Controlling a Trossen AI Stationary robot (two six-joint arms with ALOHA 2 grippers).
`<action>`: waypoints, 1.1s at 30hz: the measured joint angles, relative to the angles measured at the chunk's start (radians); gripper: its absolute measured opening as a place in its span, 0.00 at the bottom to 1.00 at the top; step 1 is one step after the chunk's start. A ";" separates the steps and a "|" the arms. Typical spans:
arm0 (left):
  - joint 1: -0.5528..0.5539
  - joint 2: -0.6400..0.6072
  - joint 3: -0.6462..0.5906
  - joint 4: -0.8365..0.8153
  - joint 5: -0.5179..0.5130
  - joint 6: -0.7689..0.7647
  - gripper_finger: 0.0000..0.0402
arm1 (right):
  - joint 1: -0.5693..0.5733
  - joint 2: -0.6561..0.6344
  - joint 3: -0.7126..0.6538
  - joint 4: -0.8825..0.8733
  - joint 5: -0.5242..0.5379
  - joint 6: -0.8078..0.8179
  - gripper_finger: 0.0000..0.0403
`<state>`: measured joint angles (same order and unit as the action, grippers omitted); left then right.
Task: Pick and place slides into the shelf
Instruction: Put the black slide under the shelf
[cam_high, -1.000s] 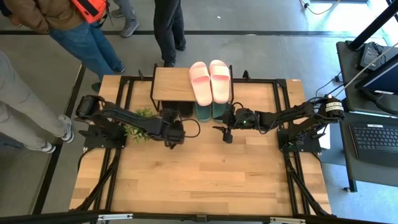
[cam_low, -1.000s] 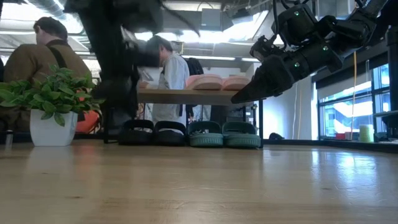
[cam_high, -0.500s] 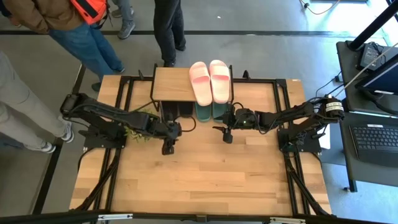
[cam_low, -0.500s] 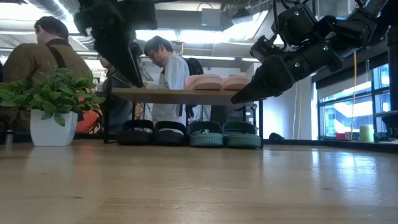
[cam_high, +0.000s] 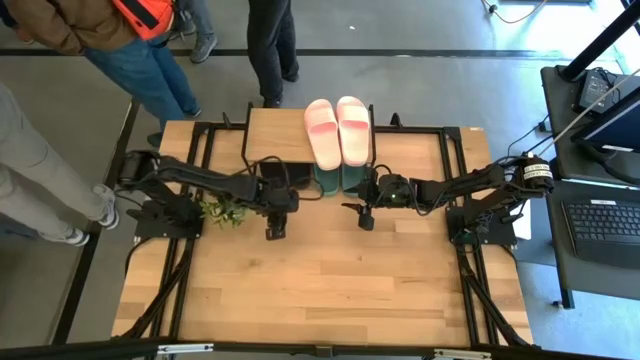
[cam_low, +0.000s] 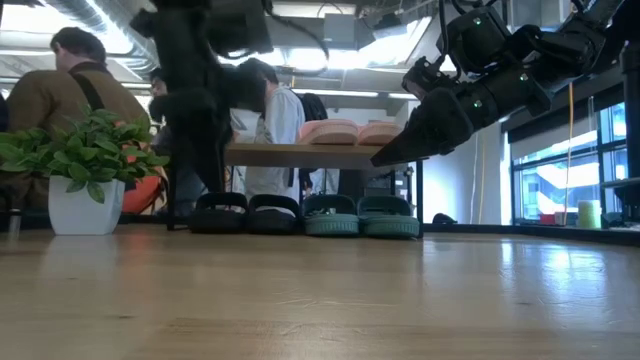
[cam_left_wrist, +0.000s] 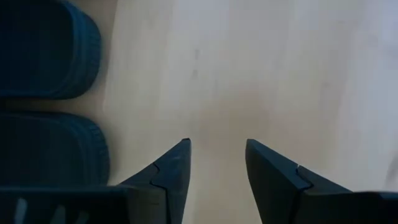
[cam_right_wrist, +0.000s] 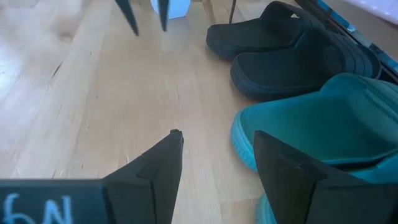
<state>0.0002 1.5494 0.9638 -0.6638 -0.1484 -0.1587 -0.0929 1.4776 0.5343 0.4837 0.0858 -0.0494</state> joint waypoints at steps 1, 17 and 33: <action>0.014 0.008 0.000 0.001 0.002 0.008 0.36 | 0.000 0.000 0.000 0.000 0.000 0.000 0.49; 0.219 0.050 -0.075 0.030 0.011 0.084 0.36 | 0.000 0.000 0.000 -0.002 0.000 -0.007 0.49; 0.258 0.050 -0.166 0.139 -0.001 0.083 0.36 | 0.000 0.000 0.000 -0.004 0.000 -0.008 0.49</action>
<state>0.2581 1.5990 0.7975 -0.5247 -0.1493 -0.0753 -0.0931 1.4776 0.5343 0.4793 0.0860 -0.0570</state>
